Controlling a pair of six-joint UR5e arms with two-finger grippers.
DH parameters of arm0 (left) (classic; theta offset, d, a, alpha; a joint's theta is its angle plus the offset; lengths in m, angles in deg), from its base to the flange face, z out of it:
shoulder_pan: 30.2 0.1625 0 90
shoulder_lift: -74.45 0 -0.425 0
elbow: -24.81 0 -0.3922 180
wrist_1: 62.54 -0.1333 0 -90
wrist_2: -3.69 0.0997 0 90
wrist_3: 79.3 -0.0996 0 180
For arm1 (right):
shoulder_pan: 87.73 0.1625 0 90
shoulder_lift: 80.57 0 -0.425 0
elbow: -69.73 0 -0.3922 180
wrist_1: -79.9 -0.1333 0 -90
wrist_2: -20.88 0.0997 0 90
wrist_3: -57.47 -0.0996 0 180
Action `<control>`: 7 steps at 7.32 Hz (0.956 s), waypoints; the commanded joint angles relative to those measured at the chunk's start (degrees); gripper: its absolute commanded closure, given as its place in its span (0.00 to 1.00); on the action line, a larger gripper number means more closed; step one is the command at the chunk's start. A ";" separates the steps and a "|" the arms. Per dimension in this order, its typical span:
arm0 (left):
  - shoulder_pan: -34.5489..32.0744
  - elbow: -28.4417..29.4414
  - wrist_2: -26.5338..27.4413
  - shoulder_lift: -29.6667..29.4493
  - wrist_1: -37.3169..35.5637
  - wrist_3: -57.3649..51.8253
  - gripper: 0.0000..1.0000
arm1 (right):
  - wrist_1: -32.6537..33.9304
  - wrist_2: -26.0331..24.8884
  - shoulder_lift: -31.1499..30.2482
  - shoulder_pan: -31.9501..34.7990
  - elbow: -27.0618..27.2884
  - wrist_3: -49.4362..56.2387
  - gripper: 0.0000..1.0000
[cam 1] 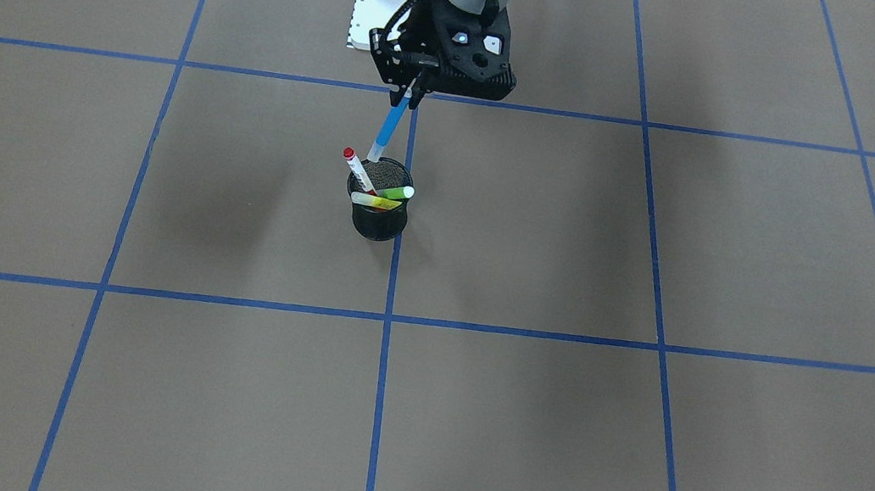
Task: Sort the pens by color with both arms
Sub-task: 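Lift the blue highlighter up out of the cup with the right gripper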
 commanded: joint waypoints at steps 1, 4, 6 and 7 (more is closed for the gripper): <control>2.11 0.26 0.00 -1.49 0.12 3.81 0.00 | -0.11 0.85 0.12 4.88 3.01 0.09 0.89; 4.75 0.26 0.00 -4.30 0.30 9.08 0.00 | -3.86 0.32 -2.77 11.38 4.95 6.15 0.89; 6.86 0.09 -0.09 -7.02 0.56 14.62 0.00 | -20.08 0.85 -11.17 16.31 4.43 6.24 0.88; 9.04 -0.35 -0.09 -9.39 0.65 20.39 0.00 | -25.46 0.85 -14.79 17.81 3.99 6.50 0.88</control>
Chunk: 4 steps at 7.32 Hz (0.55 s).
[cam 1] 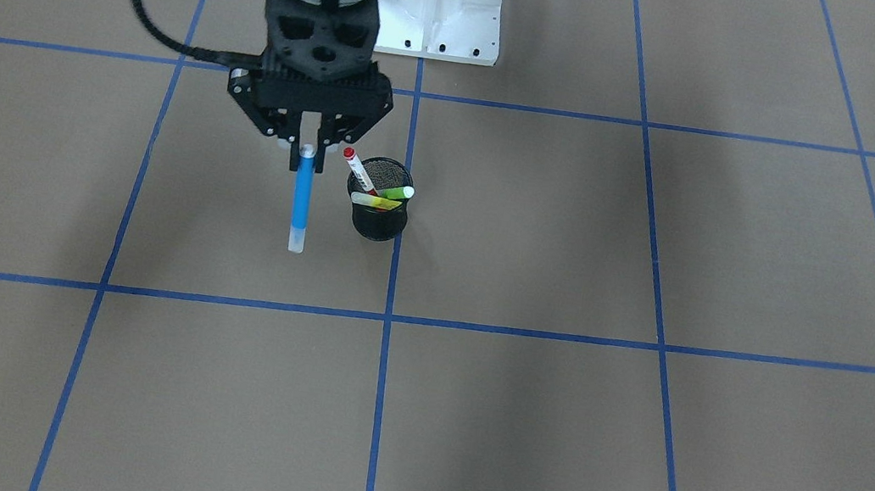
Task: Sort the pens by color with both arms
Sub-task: 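Lift the blue highlighter up out of the cup with the right gripper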
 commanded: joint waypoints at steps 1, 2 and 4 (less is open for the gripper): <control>4.73 -0.46 0.05 -5.99 0.02 12.20 0.00 | -13.33 -0.02 -6.44 3.46 -3.09 0.76 0.88; 6.84 -1.24 0.06 -8.63 -0.07 18.44 0.00 | -18.69 0.06 -8.45 4.51 -6.08 0.85 0.88; 12.54 -2.56 0.93 -15.13 -0.34 31.10 0.00 | -29.42 -0.11 -9.00 5.14 -12.93 0.06 0.88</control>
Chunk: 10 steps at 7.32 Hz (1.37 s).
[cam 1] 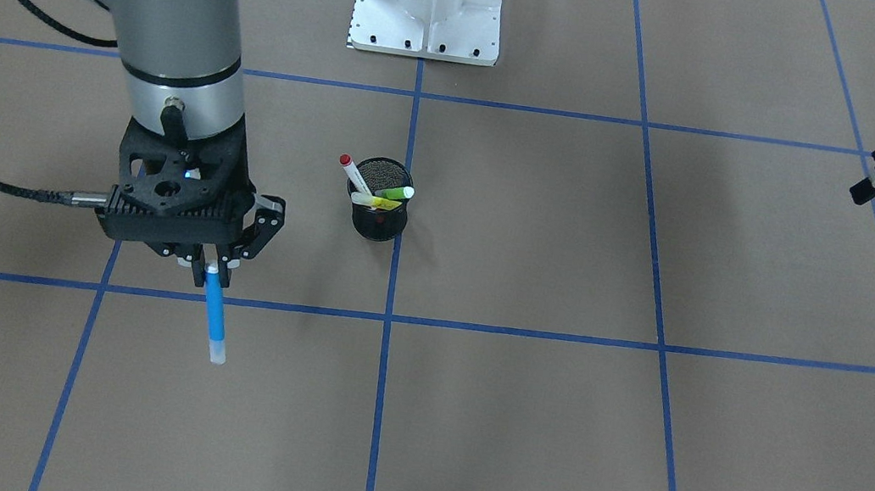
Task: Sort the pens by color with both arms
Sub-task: 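Carry the blue highlighter farther from the robot and set it on the table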
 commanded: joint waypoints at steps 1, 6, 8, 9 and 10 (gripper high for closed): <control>7.17 -0.65 2.71 -8.20 -0.44 14.20 0.00 | -10.06 -0.14 -0.76 0.37 -6.62 -0.68 0.88; 22.05 0.75 13.63 -27.65 -17.40 27.96 0.00 | -23.71 -8.12 -5.15 -2.69 -12.27 -2.70 0.87; 22.67 2.77 14.94 -29.25 -17.40 28.50 0.00 | -29.22 -9.80 -8.04 -4.54 -12.27 -3.84 0.87; 23.20 3.30 15.56 -29.60 -17.40 28.50 0.00 | -31.09 -10.07 -9.02 -4.90 -12.27 -4.55 0.87; 23.38 3.57 15.56 -29.77 -17.40 28.50 0.00 | -31.19 -10.86 -9.11 -5.34 -12.27 -4.73 0.85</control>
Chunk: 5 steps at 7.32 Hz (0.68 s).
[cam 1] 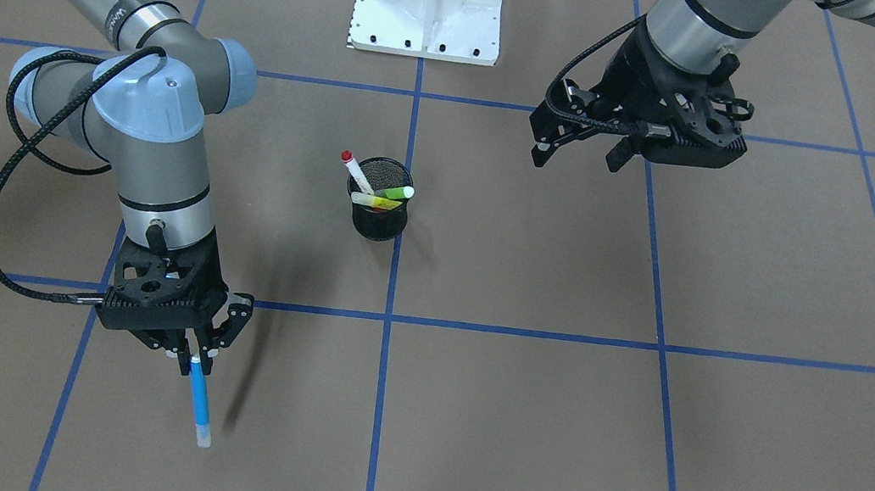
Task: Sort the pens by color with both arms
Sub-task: 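Carry the blue highlighter farther from the robot and set it on the table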
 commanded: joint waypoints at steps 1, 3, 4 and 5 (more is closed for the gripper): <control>0.47 0.68 0.56 -0.52 -0.03 0.04 0.00 | -1.89 -1.87 -0.73 -0.95 -0.02 -1.32 0.83; 0.56 0.94 0.56 -0.69 0.06 0.04 0.00 | -3.91 -1.96 -1.43 -1.39 -0.11 -2.21 0.78; 0.56 1.12 0.56 -0.87 0.06 0.04 0.00 | -4.00 -1.96 -1.86 -1.56 -0.02 -2.21 0.74; 0.64 1.12 0.56 -0.96 0.06 0.04 0.00 | -3.91 -1.88 -1.87 -1.56 -0.02 -2.04 0.61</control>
